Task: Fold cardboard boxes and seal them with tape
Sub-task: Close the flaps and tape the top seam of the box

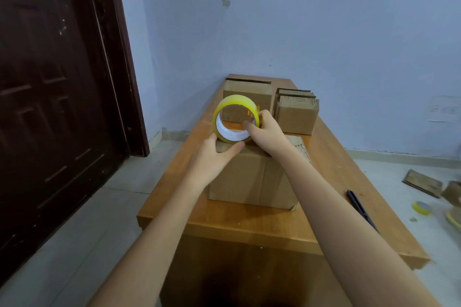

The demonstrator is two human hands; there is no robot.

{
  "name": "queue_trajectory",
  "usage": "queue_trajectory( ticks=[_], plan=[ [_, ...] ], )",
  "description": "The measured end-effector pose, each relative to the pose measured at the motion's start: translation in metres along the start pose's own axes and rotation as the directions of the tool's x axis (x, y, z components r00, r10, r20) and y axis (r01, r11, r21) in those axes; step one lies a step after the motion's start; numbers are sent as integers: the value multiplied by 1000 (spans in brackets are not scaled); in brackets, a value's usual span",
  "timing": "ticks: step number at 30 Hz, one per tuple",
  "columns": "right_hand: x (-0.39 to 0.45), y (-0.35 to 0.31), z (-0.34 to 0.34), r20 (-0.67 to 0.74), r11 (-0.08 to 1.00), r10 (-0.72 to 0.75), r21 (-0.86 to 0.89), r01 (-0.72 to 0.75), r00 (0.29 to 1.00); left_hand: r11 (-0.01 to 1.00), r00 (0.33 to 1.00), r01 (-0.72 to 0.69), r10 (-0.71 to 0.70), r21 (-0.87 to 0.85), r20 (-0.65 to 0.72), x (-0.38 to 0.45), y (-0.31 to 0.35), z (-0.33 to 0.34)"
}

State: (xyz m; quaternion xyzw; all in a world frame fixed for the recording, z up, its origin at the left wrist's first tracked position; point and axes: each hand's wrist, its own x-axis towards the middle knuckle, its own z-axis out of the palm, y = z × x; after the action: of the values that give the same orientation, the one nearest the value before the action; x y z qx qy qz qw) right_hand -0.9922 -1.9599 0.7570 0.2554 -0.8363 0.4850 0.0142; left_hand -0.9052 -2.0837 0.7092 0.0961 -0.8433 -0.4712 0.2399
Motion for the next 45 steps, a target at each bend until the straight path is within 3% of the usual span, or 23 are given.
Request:
queue_trajectory(
  ticks=[4, 7, 10, 14, 17, 19, 22, 27, 30, 32, 38, 42, 45],
  plan=[
    [1, 0, 2, 1, 1000, -10, -4, 10, 1000, 950, 997, -30, 8, 312, 71, 1, 3, -12],
    [1, 1, 2, -7, 999, 3, 32, -3, 1000, 773, 990, -129, 69, 621, 120, 5, 6, -14],
    [0, 0, 2, -26, 996, 18, 93, -15, 999, 628, 978, -185, 47, 756, 201, 9, 11, -20],
    [-2, -1, 5, -99, 986, 18, 168, -1, 995, 582, 975, -205, 47, 787, 218, 5, 13, -22],
    [-4, 0, 2, -298, 949, 77, 314, 22, 951, 582, 976, -192, 29, 790, 216, 2, 17, -22],
    [-6, 3, 0, -366, 959, 40, 276, 67, 930, 593, 977, -184, 21, 784, 213, 1, 20, -23],
    [-6, 4, -4, -308, 976, 37, 214, 32, 951, 601, 972, -182, -8, 779, 233, 1, 23, -24],
    [-3, 5, -22, -44, 961, 171, 227, -157, 984, 549, 969, -232, 53, 803, 243, 2, 33, -15],
    [-5, 5, -26, 8, 963, 150, 225, -148, 989, 661, 965, -225, 49, 716, 258, 0, 39, -5],
    [-6, 4, -23, -3, 963, 131, 237, -126, 991, 678, 971, -220, 79, 702, 227, -5, 37, -2],
    [-8, 3, -17, -75, 948, 148, 295, -120, 986, 595, 970, -243, 170, 766, 176, -10, 32, 1],
    [-7, 4, -21, -241, 783, 313, 613, -107, 919, 607, 966, -255, 137, 752, 217, -9, 32, -3],
    [-8, 7, -22, -266, 834, 263, 547, -79, 928, 600, 966, -256, 130, 758, 224, -9, 32, -2]
  ],
)
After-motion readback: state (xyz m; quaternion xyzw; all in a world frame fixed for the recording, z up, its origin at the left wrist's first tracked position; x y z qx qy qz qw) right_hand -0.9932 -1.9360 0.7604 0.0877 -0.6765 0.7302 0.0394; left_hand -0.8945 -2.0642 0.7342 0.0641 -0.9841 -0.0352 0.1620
